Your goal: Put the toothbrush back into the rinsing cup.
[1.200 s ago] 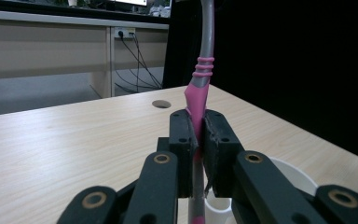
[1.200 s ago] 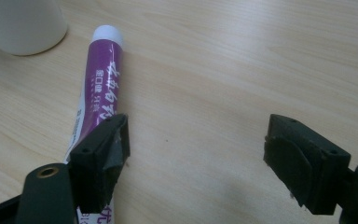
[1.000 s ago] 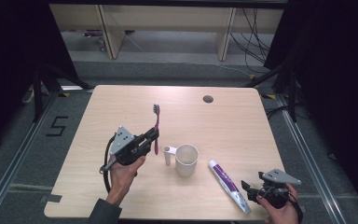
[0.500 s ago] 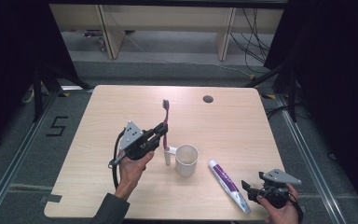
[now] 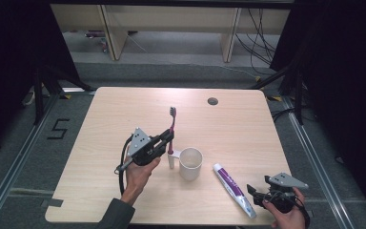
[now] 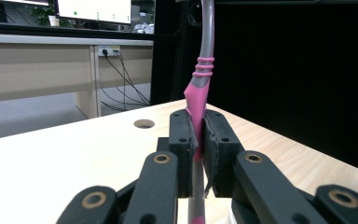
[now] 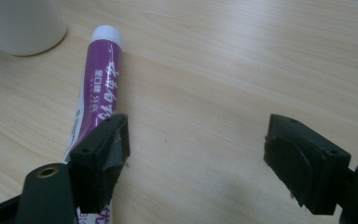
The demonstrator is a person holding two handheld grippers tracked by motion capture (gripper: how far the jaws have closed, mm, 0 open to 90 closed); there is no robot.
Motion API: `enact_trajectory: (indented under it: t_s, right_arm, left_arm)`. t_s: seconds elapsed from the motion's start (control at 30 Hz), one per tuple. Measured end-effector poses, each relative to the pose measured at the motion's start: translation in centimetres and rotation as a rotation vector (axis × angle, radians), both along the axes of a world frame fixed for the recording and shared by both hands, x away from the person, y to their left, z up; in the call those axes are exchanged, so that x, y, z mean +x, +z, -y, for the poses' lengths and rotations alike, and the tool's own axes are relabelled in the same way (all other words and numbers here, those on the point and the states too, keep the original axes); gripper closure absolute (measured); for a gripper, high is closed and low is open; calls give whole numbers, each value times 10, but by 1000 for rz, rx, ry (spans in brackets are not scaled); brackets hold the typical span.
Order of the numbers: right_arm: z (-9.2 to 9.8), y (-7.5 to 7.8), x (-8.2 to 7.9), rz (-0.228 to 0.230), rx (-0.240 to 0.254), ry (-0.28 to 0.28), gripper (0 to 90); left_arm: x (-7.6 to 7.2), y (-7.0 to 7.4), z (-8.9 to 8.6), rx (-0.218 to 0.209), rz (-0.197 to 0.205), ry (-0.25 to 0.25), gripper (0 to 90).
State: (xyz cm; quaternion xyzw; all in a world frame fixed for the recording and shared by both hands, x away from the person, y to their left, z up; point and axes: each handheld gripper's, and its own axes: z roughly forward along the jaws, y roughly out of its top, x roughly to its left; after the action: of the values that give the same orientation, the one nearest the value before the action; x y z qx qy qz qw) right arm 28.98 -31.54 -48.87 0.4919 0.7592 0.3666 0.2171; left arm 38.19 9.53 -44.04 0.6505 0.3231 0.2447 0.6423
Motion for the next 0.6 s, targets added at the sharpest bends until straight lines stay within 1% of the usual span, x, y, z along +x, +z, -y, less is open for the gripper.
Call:
enact_trajectory:
  t_s: [0.03,0.07,0.1,0.13,0.17,0.2,0.23,0.27,0.3,0.33,0.37,0.43,0.47,0.5,0.6]
  right_arm:
    - [1,0,1,12,-12,8,231]
    - [1,-1,1,15,-10,6,231]
    - [-1,0,-1,-12,15,-10,231]
    - [-1,0,-1,-12,15,-10,231]
    - [1,0,1,12,-11,8,231]
    - [1,0,1,12,-11,8,231]
    - [1,0,1,9,-12,7,231]
    - [-2,0,-1,-17,17,-13,231]
    - [-2,0,-2,-20,17,-14,231]
    - [0,0,0,10,-5,1,231]
    - [0,0,0,3,-9,4,231]
    - [0,0,0,0,-9,5,231]
    - [0,0,0,1,-9,5,231]
    - [0,0,0,9,-7,3,231]
    - [0,0,0,1,-11,8,231]
  left_arm:
    - [-1,-1,0,4,-3,-2,820]
    - [-2,-4,0,7,-15,-8,819]
    - [-2,-7,1,22,-21,-10,819]
    - [-2,-7,1,22,-21,-10,818]
    - [-2,-9,0,26,-30,-10,818]
    - [-3,-10,-1,26,-37,-11,818]
    - [-3,-11,-1,36,-37,-11,817]
    - [-4,-12,-2,41,-46,-10,817]
    - [-4,-13,-2,44,-49,-14,817]
    - [-5,-14,-3,54,-50,-18,816]
    - [-6,-14,-3,56,-52,-19,816]
    - [-7,-16,-3,70,-70,-23,814]
    - [-8,-16,-4,86,-82,-26,811]
    - [-9,-17,-4,85,-94,-27,807]
    - [-13,-20,-4,93,-108,-38,802]
